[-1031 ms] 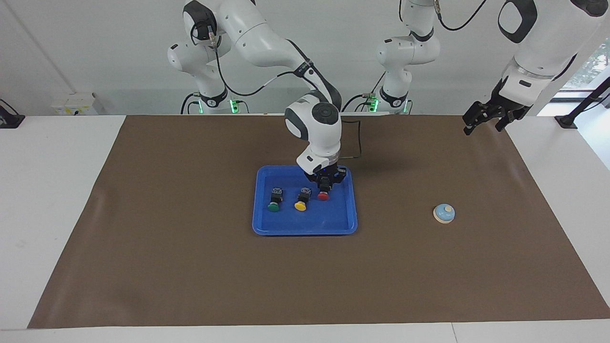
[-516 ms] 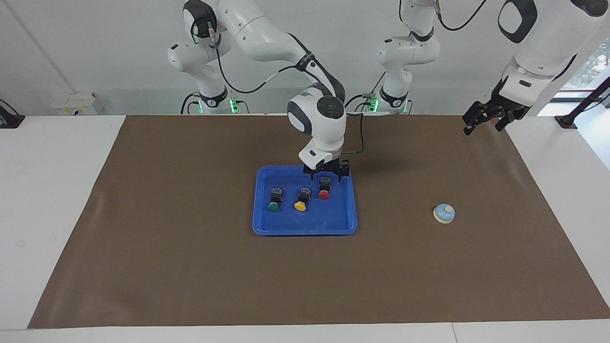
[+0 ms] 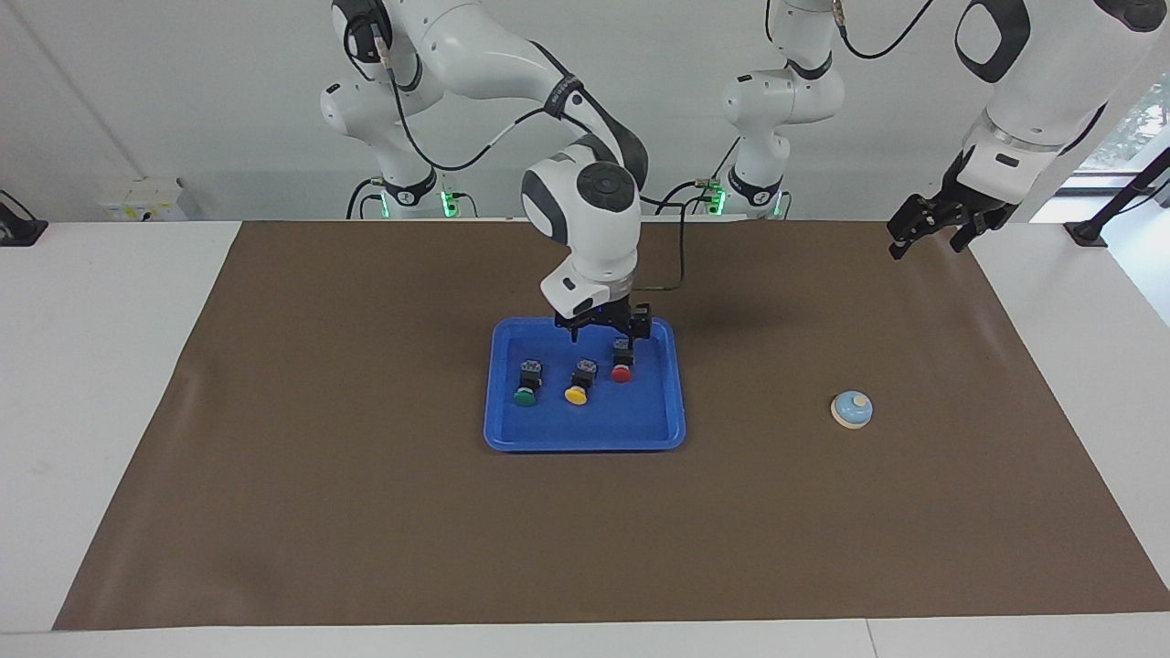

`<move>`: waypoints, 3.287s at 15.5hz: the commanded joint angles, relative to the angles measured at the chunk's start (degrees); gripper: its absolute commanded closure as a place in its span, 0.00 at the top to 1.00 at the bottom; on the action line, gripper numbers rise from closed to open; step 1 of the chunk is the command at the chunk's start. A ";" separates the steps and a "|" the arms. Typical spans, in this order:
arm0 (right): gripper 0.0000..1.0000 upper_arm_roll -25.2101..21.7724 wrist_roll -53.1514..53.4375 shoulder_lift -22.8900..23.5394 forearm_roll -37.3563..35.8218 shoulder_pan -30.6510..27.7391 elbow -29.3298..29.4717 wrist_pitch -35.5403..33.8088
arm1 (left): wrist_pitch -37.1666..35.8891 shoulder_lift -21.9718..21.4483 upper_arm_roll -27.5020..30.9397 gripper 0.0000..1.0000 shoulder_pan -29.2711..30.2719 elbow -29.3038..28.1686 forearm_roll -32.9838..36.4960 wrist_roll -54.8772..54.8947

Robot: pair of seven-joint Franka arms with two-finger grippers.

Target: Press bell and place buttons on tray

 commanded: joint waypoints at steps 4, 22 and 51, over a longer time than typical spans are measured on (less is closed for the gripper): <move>1.00 0.85 -18.70 -6.42 0.07 -12.95 -0.96 -7.19 | -0.17 -0.82 0.34 1.00 -0.28 -0.71 0.08 0.36; 1.00 0.50 -46.41 -21.36 -3.26 -27.73 -1.05 -22.84 | 3.69 -0.73 -0.09 0.51 -0.72 -3.17 0.08 0.01; 1.00 0.50 -45.89 -22.42 -3.27 -27.38 -2.11 -22.84 | 43.21 21.59 -0.01 0.00 -0.01 -16.25 -0.09 -0.69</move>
